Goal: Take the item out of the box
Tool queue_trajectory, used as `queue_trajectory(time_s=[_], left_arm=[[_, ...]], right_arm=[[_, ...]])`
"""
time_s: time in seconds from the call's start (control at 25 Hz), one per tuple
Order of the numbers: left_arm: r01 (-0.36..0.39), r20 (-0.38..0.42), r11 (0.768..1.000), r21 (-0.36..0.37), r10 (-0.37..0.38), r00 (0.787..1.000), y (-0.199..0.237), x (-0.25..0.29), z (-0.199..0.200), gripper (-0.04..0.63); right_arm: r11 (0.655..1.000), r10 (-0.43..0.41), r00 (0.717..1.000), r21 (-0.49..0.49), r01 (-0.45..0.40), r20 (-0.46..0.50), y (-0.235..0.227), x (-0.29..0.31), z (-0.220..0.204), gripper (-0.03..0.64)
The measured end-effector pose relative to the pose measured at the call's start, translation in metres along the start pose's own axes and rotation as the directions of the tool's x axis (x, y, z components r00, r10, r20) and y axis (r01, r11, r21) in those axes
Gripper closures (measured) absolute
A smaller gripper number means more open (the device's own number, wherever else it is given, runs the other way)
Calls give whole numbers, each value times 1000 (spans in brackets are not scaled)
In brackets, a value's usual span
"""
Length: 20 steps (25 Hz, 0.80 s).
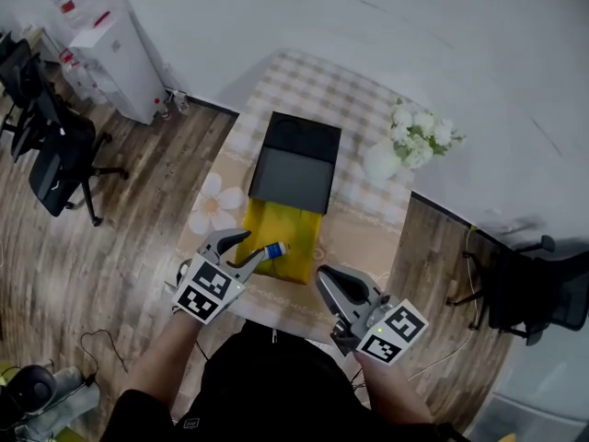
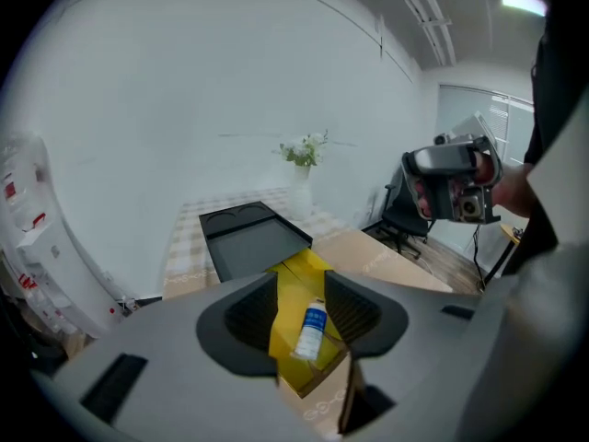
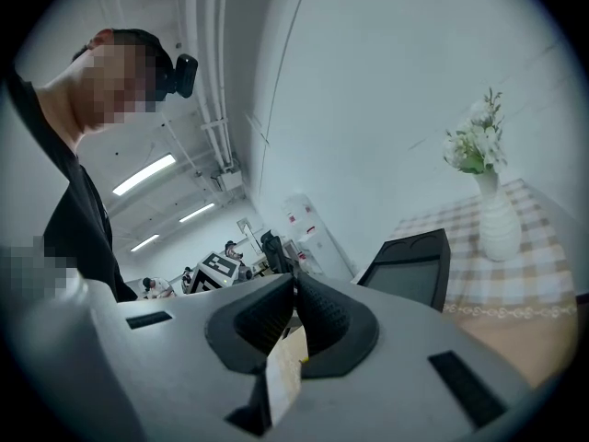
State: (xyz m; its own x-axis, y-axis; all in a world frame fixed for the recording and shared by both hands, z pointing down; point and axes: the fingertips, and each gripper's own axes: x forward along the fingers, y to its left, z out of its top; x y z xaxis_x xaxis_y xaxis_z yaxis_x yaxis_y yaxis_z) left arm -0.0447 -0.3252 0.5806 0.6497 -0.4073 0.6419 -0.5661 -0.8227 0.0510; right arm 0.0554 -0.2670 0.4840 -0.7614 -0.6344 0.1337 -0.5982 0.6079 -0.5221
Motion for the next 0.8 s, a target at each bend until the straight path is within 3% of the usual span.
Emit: queue_trajectory(time_s=[0.28,0.48,0.8], left_arm=[[77,-113,995,64,-69,991,-4,39,-34,408],[160,-228,982,99,-134,964,-13,67,-62,393],[219,-371,952,212,-129,919,-17,93,-90,391]], right_arm=[[1000,-19,1000,24,19,1,5,0,-7,578],[997,-48,999,53,47,20,5,-11,-5,578],[993,-93,995,81,90,29,-4,-21,-10,578]])
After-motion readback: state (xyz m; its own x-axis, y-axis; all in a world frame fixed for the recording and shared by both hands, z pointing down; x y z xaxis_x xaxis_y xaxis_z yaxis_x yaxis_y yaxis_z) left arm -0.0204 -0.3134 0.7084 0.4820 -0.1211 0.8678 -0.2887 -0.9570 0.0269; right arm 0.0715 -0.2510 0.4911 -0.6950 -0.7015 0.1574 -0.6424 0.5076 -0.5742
